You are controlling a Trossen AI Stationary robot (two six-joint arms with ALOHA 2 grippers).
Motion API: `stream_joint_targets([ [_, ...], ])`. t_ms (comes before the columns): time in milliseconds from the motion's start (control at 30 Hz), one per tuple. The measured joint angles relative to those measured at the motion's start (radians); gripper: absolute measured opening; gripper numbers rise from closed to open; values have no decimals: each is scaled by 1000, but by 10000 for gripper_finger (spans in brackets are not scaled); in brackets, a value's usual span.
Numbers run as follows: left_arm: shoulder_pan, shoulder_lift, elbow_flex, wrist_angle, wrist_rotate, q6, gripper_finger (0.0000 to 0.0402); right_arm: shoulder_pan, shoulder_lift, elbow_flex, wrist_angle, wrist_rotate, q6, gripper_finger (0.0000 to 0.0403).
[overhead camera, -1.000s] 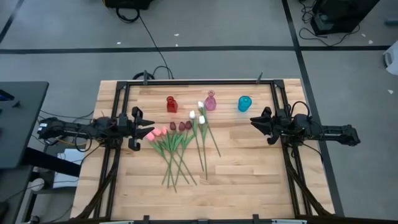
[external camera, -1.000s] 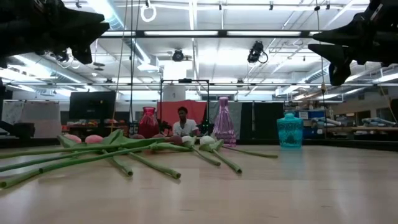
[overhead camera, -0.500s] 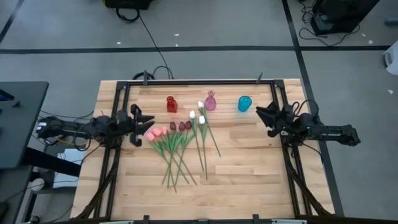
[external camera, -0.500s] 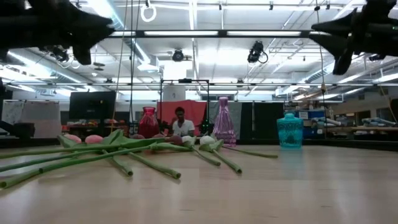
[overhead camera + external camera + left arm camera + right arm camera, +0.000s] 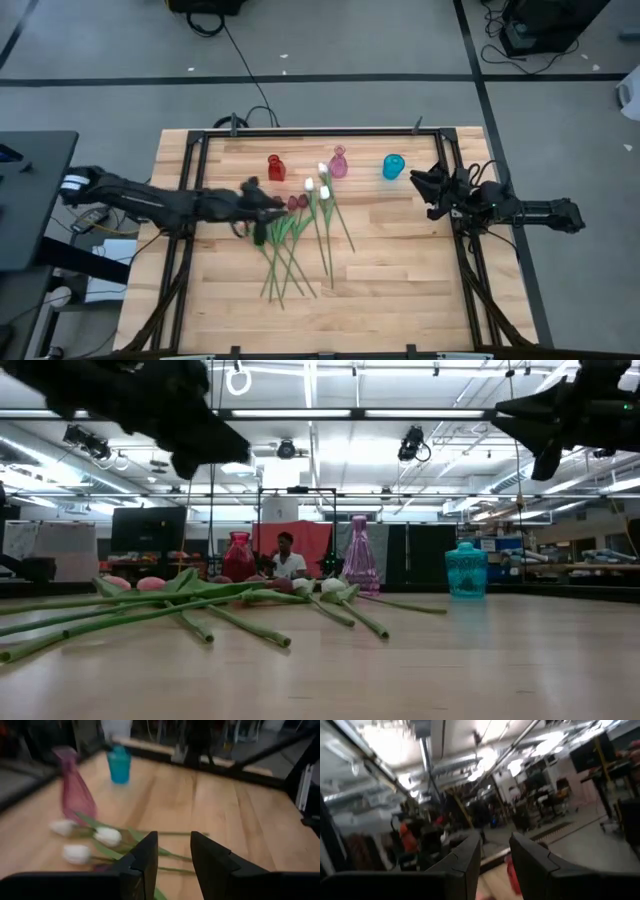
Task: Sort flowers into vase by color
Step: Put the right dark red flower into the pink vase
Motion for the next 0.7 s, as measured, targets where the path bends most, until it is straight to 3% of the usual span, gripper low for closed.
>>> stream_joint_targets([
  [167, -27, 233, 182, -231, 33, -194, 120, 0, 108, 5, 1, -25, -5, 119],
  [400, -60, 387, 412, -673, 72, -464, 120, 0, 246, 69, -25, -57, -101, 119],
  [700, -120, 415, 448, -780, 44, -916, 120, 0, 426, 103, 9, -186, -208, 119],
])
